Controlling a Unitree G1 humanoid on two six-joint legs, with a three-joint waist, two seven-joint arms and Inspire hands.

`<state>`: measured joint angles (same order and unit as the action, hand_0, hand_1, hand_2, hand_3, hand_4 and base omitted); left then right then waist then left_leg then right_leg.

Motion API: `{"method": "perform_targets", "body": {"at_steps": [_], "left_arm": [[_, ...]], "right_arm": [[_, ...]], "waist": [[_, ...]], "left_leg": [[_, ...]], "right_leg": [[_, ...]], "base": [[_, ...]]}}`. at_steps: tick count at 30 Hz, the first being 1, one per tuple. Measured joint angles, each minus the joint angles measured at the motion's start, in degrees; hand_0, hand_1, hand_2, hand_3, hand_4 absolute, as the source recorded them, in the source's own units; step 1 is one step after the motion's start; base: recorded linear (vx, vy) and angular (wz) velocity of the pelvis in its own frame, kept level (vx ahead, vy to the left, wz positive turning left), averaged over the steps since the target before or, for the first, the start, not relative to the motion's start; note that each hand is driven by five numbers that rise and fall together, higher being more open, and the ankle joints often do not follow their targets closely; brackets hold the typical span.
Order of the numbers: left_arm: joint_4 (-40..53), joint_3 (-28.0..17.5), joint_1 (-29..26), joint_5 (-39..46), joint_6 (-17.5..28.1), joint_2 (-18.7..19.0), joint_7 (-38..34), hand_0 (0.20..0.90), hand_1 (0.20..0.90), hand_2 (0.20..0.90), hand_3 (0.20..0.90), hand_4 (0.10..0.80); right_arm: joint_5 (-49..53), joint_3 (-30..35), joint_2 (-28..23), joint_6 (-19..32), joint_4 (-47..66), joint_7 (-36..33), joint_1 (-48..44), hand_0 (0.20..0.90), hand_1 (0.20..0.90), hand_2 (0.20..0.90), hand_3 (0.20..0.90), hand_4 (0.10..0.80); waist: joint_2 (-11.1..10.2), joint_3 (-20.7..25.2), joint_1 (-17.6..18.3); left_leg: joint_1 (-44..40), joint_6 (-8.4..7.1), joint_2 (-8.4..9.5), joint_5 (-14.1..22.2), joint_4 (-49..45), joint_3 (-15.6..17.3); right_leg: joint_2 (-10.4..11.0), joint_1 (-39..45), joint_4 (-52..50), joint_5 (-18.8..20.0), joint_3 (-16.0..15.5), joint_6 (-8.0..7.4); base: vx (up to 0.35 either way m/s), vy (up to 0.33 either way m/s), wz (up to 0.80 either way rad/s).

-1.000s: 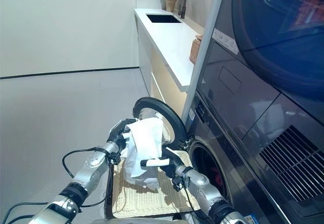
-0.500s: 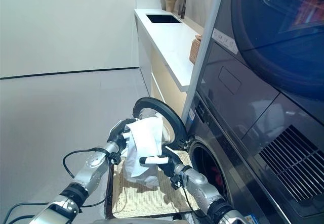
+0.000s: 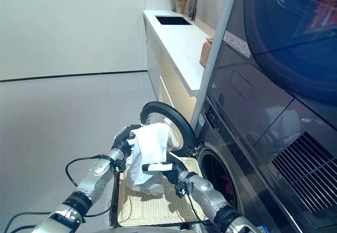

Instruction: Pick up the clothes and place them into the washing machine

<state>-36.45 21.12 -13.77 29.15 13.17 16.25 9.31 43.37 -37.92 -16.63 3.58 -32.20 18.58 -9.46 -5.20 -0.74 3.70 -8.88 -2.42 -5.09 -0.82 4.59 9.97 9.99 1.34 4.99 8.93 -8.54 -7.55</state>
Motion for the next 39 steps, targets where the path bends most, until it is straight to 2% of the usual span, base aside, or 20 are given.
{"method": "perform_targets", "body": {"at_steps": [1,2,3,30,31,32,39], "left_arm": [[0.00,0.00,0.00,0.00,0.00,0.03,-0.05,0.200,0.200,0.200,0.200,0.300],[0.00,0.00,0.00,0.00,0.00,0.09,-0.09,0.200,0.200,0.200,0.200,0.300],[0.00,0.00,0.00,0.00,0.02,0.10,-0.14,0.200,0.200,0.200,0.200,0.300],[0.01,2.11,0.00,-0.23,1.03,-1.12,0.19,0.200,0.200,0.200,0.200,0.300],[0.01,2.12,0.00,-0.53,1.03,-1.11,-0.07,0.831,0.831,0.831,0.831,0.751],[0.01,2.11,0.00,-1.33,1.04,-0.79,-0.50,0.900,0.900,0.900,0.900,0.800],[0.01,2.11,0.00,-3.99,1.04,-0.60,-1.18,0.900,0.900,0.900,0.900,0.800]], "right_arm": [[0.00,-0.15,0.00,0.00,0.00,0.00,-0.07,0.669,0.669,0.669,0.669,0.635],[0.00,-0.27,0.00,-0.02,0.00,0.00,-0.19,0.392,0.392,0.392,0.392,0.437],[0.00,-0.29,0.00,-0.09,0.00,-0.03,-0.24,0.200,0.200,0.200,0.200,0.300],[0.02,-0.97,1.10,-1.18,0.03,-0.02,-0.55,0.200,0.200,0.200,0.200,0.300],[0.02,-0.97,1.10,-1.18,0.03,-0.02,-0.56,0.200,0.200,0.200,0.200,0.300],[0.02,-0.95,1.05,-1.18,0.03,-0.01,-0.55,0.200,0.200,0.200,0.200,0.300],[0.02,-0.84,0.87,-1.18,0.03,0.09,-0.50,0.200,0.200,0.200,0.200,0.300]], "waist": [[0.00,0.00,-0.02],[0.00,0.00,-0.03],[0.00,0.00,-0.04],[0.05,-0.03,0.05],[0.07,-0.04,0.05],[0.08,-0.04,0.07],[0.26,-0.12,0.09]], "left_leg": [[0.00,0.00,0.00,0.00,0.00,0.00],[0.00,0.00,0.00,0.00,0.00,0.00],[0.00,0.00,0.00,0.00,0.00,0.00],[0.03,0.00,0.00,0.00,0.01,-0.01],[0.03,0.00,0.00,0.00,0.01,-0.01],[0.03,0.00,0.00,0.00,0.01,-0.02],[0.03,0.00,0.00,0.00,0.01,-0.04]], "right_leg": [[-0.01,0.00,0.00,0.00,0.00,0.00],[0.00,0.00,0.00,0.01,0.00,0.00],[0.00,0.00,0.00,0.00,0.00,0.00],[0.00,-0.04,0.00,-0.03,0.00,0.02],[0.00,-0.03,0.00,-0.03,0.00,0.02],[0.00,-0.03,0.00,-0.03,0.00,0.02],[0.00,0.00,0.00,-0.03,0.00,-0.01]], "base": [[0.000,0.000,0.00],[0.000,0.000,0.00],[0.000,0.000,0.00],[0.000,0.000,0.00],[0.000,0.000,0.00],[0.000,0.000,0.00],[0.000,0.000,0.00]]}}
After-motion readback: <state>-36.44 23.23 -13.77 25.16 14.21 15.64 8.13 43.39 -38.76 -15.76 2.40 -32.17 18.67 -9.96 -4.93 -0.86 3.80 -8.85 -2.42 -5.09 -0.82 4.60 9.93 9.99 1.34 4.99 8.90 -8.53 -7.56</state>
